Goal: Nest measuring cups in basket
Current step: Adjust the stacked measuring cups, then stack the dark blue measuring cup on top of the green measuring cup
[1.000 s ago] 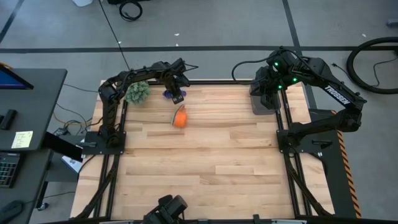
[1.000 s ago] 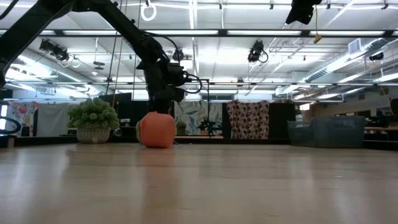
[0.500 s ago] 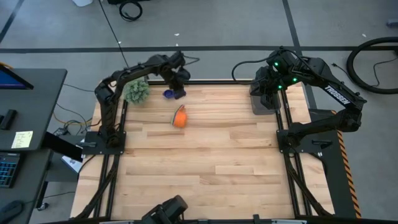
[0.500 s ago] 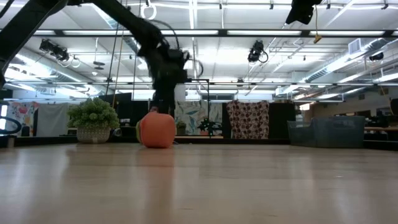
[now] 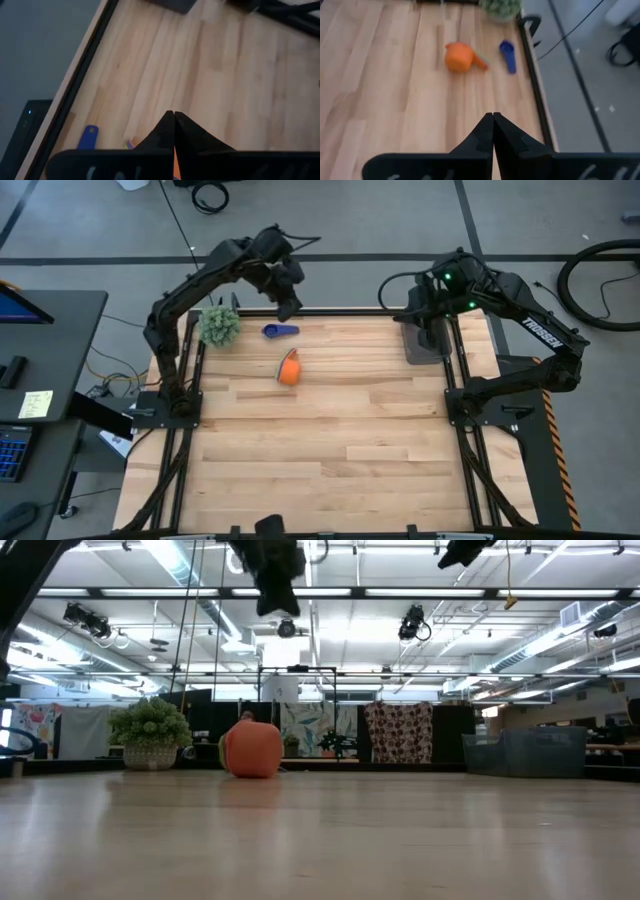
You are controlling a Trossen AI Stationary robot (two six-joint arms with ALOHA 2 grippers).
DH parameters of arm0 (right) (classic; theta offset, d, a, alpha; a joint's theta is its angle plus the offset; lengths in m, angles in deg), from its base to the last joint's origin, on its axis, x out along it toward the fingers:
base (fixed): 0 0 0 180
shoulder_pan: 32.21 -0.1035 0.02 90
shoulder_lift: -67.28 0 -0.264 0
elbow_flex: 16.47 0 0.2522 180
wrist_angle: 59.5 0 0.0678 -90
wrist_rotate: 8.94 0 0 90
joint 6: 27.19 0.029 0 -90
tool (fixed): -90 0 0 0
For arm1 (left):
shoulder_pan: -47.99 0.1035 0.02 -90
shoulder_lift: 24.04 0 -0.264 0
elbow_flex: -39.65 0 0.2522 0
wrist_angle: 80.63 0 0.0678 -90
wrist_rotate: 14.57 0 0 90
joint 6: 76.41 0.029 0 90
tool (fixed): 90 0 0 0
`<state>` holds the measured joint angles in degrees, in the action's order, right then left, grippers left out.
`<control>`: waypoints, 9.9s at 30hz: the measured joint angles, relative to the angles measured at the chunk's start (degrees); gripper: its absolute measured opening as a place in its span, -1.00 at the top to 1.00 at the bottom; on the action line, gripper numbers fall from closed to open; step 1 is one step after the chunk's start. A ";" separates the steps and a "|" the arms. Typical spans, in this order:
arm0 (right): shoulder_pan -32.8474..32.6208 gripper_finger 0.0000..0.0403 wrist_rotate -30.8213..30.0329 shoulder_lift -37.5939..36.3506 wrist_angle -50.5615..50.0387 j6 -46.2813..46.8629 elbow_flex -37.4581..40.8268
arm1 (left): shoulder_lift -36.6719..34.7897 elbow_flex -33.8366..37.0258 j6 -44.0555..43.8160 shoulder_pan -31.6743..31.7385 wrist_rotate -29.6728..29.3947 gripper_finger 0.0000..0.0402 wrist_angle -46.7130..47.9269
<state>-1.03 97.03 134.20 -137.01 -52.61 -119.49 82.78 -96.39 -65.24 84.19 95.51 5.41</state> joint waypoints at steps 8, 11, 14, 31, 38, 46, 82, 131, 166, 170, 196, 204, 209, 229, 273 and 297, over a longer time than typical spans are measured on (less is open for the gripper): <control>-0.01 0.93 0.03 0.00 10.70 1.70 0.00 | -7.03 -0.07 -4.12 -0.21 -2.63 0.99 4.85; 0.00 0.93 0.04 -0.02 13.77 5.03 0.00 | -9.25 -0.07 -4.23 -0.03 -4.07 0.99 8.11; 0.00 0.93 0.18 0.52 13.77 10.33 0.00 | -11.67 0.84 -4.27 0.35 -5.15 0.99 10.22; -0.37 0.92 2.82 11.11 19.15 17.26 4.50 | -31.05 38.98 -16.40 1.73 -5.41 0.97 1.57; -0.37 0.92 5.13 18.29 28.56 22.57 4.52 | -31.62 47.56 -17.79 0.09 -6.54 0.97 -2.37; -0.37 0.93 5.33 25.29 32.49 30.83 4.52 | -31.62 48.82 -17.62 -0.56 -6.78 0.97 -6.83; -3.50 0.37 7.43 37.47 37.30 30.22 4.50 | -31.44 81.12 -38.76 0.36 -7.63 0.97 -45.40; -11.14 0.38 7.83 52.60 46.57 55.93 4.52 | -20.40 87.03 -32.58 -5.57 1.20 0.97 -68.38; -11.65 0.38 13.46 60.74 61.78 66.26 4.57 | -20.40 71.76 -21.99 -5.56 1.92 0.97 -45.95; -11.65 0.38 13.46 60.74 61.73 65.75 4.55 | -20.40 70.51 -21.91 -5.85 1.59 0.97 -44.88; -10.34 0.38 14.48 60.78 58.45 59.79 4.43 | -14.18 69.65 -25.09 -9.28 4.35 0.97 -45.69; -8.55 0.38 19.82 60.66 56.65 56.89 4.37 | -14.18 69.57 -25.06 -9.04 4.15 0.97 -45.64; -8.61 0.38 17.50 60.57 53.13 55.64 4.30 | -14.15 69.57 -25.11 -9.00 4.27 0.97 -45.95; -10.64 0.38 19.37 60.62 54.50 55.19 4.50 | -14.15 69.61 -29.90 -6.34 5.06 0.97 -50.21; -7.36 0.42 17.19 56.18 28.63 34.20 4.57 | -0.91 47.92 -16.27 -7.52 1.88 0.97 -29.94; -3.23 0.42 6.83 52.61 13.26 18.45 -8.92 | -15.69 47.93 -17.54 3.68 -11.26 0.97 -19.26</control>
<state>-4.27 103.86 186.81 -123.75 -34.16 -128.40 67.09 -48.46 -82.78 87.87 84.25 -13.85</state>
